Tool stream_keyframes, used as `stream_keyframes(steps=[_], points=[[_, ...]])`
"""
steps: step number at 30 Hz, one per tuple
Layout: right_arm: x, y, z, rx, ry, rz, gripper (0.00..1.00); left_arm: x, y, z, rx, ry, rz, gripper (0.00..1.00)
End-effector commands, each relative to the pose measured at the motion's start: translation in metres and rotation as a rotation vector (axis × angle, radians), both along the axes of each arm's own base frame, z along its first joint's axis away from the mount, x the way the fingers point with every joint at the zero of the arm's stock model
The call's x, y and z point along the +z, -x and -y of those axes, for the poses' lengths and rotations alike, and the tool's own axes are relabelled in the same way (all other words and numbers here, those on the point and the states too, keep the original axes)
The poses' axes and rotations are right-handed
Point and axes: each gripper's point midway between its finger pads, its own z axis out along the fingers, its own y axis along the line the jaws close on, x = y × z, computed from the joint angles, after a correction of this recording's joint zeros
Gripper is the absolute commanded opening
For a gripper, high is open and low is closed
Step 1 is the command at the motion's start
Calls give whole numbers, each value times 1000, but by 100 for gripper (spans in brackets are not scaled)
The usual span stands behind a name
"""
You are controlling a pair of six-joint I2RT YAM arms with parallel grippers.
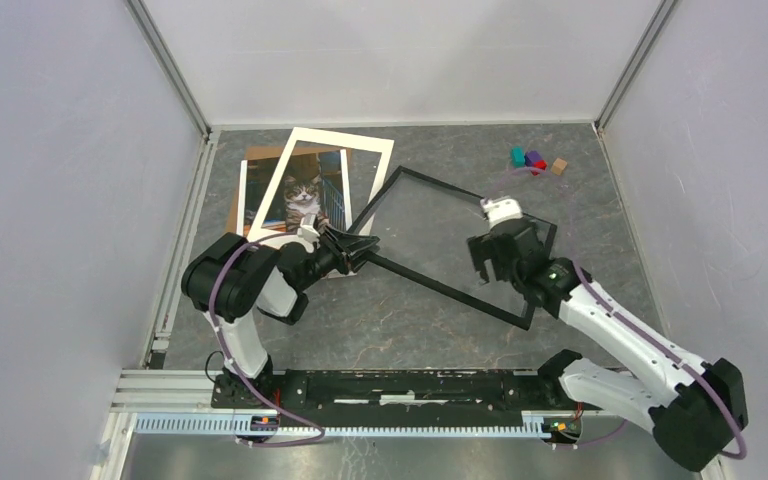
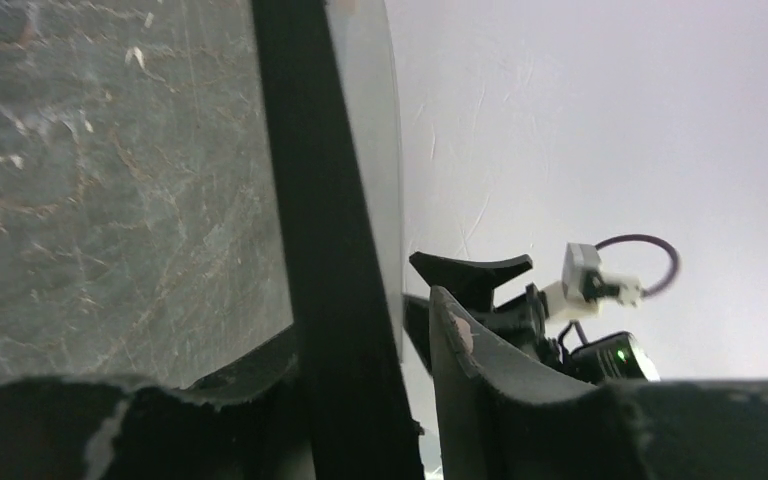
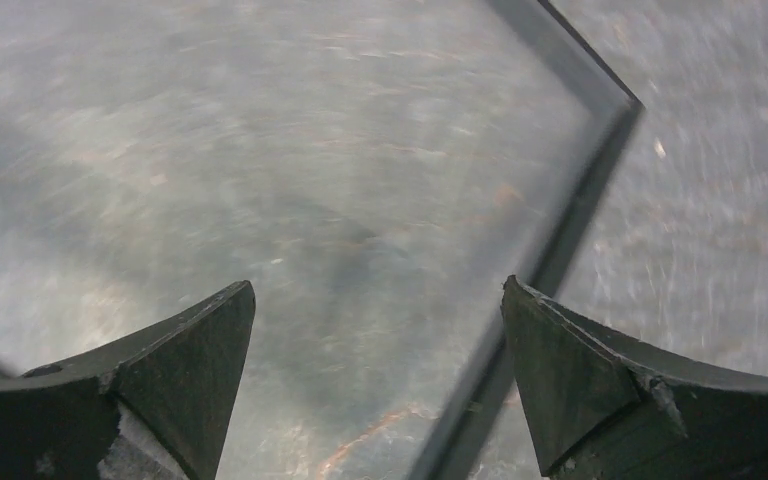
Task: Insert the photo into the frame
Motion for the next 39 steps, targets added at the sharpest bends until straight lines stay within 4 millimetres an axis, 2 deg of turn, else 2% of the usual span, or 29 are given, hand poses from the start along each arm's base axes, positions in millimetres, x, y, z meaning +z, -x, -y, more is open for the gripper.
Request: stream_keyframes(steps=[1, 4, 9, 11, 14, 15, 18, 21, 24, 27, 32, 39], points=[[15, -22, 39, -268, -148, 8, 98, 22, -5, -1, -67, 82, 38, 43], [5, -34, 78, -383, -230, -29, 98, 22, -11, -6, -59, 88, 36, 43], [-30, -33, 112, -487, -640, -122, 98, 19, -14, -9, -58, 93, 16, 43], [-42, -29, 110, -506, -759, -140, 98, 17, -13, -9, -59, 94, 5, 42], [-53, -27, 90, -456, -981, -124, 94, 15, -13, -10, -63, 95, -4, 42], [-50, -28, 86, -434, -1041, -104, 92, 15, -14, -9, -64, 96, -3, 42], [-55, -26, 85, -427, -1108, -74, 87, 17, -14, -9, -70, 98, 1, 42], [-61, -19, 74, -412, -1212, -91, 75, 16, -15, -9, -70, 98, 0, 42], [-59, -13, 67, -401, -1296, -77, 66, 15, -16, -10, -70, 99, -5, 42], [-58, -9, 68, -412, -1316, -70, 67, 14, -17, -10, -68, 98, -8, 42], [-49, -3, 82, -443, -1381, -7, 72, 13, -20, -12, -64, 101, -17, 42], [-43, 8, 71, -420, -1485, 9, 67, 16, -23, -10, -71, 100, -20, 41]])
